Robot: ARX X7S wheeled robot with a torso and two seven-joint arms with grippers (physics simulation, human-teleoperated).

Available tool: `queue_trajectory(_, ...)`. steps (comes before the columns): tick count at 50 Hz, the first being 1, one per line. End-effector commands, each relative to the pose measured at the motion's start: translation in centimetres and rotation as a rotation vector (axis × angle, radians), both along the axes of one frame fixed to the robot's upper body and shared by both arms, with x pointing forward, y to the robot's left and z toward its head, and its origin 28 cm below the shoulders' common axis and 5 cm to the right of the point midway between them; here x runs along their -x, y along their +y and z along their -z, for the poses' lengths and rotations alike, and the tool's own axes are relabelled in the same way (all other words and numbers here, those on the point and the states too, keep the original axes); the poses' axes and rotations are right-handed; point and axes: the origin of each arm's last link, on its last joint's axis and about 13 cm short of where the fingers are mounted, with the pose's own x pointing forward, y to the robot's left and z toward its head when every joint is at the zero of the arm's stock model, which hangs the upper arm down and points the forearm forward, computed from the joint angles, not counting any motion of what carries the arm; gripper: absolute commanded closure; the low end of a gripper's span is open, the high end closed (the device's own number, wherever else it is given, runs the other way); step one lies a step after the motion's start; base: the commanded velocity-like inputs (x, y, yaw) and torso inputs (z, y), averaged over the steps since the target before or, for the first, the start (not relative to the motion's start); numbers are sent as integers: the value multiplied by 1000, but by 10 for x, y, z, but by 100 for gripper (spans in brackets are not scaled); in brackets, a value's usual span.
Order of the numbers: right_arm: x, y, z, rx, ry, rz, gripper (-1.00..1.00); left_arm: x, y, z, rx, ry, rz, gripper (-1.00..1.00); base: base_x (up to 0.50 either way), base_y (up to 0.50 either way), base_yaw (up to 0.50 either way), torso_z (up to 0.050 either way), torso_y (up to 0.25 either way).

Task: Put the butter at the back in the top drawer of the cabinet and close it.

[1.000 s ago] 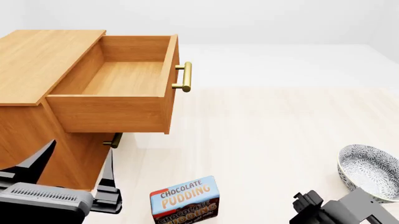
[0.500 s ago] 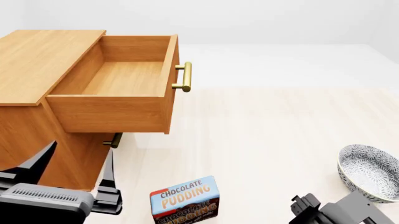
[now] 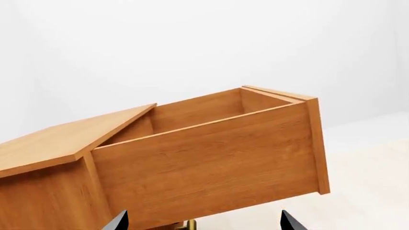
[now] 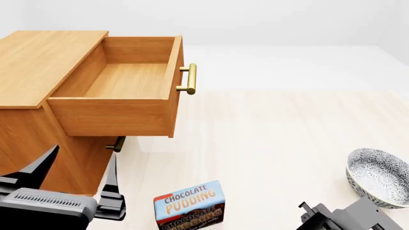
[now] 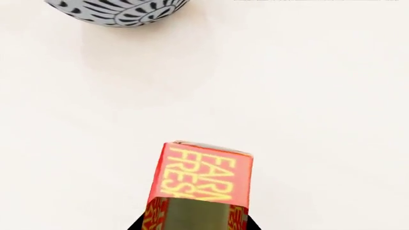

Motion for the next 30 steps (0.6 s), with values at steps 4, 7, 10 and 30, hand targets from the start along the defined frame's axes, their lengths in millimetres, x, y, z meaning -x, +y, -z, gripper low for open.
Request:
queue_trajectory(4, 0, 1, -2, -4, -15, -15, 100, 0, 0, 0, 3, 2, 0, -100, 0, 0, 0, 0, 0)
queue_trajectory(7, 0, 1, -2, -2, -15, -16, 100, 0, 0, 2, 2, 6, 0, -100, 0, 0, 0, 0, 0)
queue_trajectory(10, 1, 2, -3, 4, -19, -24, 100, 0, 0, 2, 3, 8, -1, -100, 0, 0, 0, 0, 0)
queue_trajectory(30, 27, 13, -61, 141, -382, -258, 100, 1, -2, 6, 10, 14, 3, -100, 0, 0, 0, 0, 1)
